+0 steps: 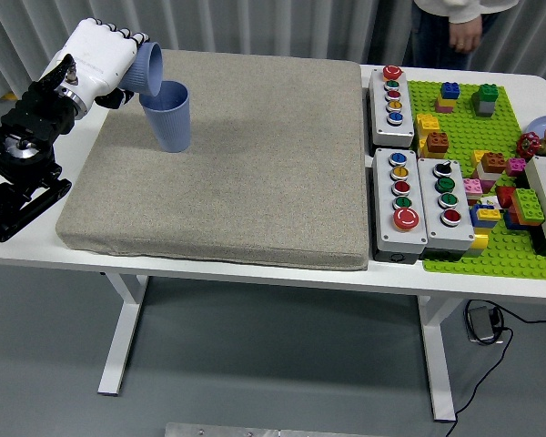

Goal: Pick cup pour cup place

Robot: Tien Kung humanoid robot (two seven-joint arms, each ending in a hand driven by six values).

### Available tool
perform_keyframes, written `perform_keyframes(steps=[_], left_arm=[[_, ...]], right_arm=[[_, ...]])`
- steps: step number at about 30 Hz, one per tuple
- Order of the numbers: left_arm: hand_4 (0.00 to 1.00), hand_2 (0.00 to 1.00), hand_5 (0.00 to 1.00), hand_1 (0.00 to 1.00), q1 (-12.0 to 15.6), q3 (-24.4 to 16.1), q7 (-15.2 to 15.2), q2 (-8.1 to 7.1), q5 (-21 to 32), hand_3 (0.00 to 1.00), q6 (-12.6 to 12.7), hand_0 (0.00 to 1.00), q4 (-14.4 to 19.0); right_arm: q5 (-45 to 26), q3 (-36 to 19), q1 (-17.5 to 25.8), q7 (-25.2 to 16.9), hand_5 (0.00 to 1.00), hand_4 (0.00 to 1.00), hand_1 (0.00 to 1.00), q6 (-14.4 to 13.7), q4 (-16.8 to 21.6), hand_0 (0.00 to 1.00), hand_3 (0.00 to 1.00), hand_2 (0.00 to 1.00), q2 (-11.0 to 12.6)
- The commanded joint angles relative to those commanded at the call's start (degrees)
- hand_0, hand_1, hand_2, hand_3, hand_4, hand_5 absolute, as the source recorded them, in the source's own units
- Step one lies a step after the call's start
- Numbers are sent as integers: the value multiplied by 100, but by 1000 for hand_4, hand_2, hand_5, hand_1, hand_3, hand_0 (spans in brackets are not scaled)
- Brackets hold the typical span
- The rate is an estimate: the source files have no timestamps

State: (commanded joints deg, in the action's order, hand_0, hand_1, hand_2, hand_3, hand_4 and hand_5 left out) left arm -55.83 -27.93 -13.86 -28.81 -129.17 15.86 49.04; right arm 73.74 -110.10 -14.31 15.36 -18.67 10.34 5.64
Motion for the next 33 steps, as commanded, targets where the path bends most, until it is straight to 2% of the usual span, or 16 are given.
perform_keyframes(steps=[4,8,14,17,23,25,26,27,29,33], left_arm=[[707,511,126,492,70,-149,0,-23,72,537,23,445,83],[707,510,128,492,219,-549,39,-48,428,537,102,445,153],[707,510,128,492,595,-1191,276,-74,1752,537,685,445,285],[707,510,129,491,864,-1563,545,-21,2450,537,1018,445,441],[712,509,135,491,1461,-2264,1542,222,3902,537,1298,446,801],[712,509,135,491,1713,-2533,1882,405,4386,537,1531,446,939],[712,509,135,491,1863,-2705,2045,503,4647,537,1727,446,997],[713,509,138,497,1920,-2775,2109,545,4870,537,1816,458,1029],[713,509,138,497,2232,-3047,2428,759,5355,537,2112,458,1210],[714,513,147,500,2626,-3161,2886,914,6229,540,2112,463,1477]], right_arm=[[3,-4,8,5,56,2,593,2,1,672,571,552,-4],[36,-29,6,2,56,2,593,12,-1,672,571,551,-5],[30,-34,4,-7,56,2,593,14,-3,672,571,551,-8],[48,-46,-2,-6,59,2,593,15,-3,673,571,551,-14],[105,-84,-9,-4,60,2,593,23,-3,673,571,552,-18],[128,-100,2,-5,60,2,593,28,-3,673,571,552,-26],[132,-111,11,-7,60,2,593,29,-3,673,571,552,-31],[136,-113,15,-7,64,2,593,30,-3,673,571,552,-33],[151,-120,29,-4,64,2,593,31,-3,673,571,552,-41],[146,-120,41,-6,66,2,594,24,-3,673,571,552,-52]])
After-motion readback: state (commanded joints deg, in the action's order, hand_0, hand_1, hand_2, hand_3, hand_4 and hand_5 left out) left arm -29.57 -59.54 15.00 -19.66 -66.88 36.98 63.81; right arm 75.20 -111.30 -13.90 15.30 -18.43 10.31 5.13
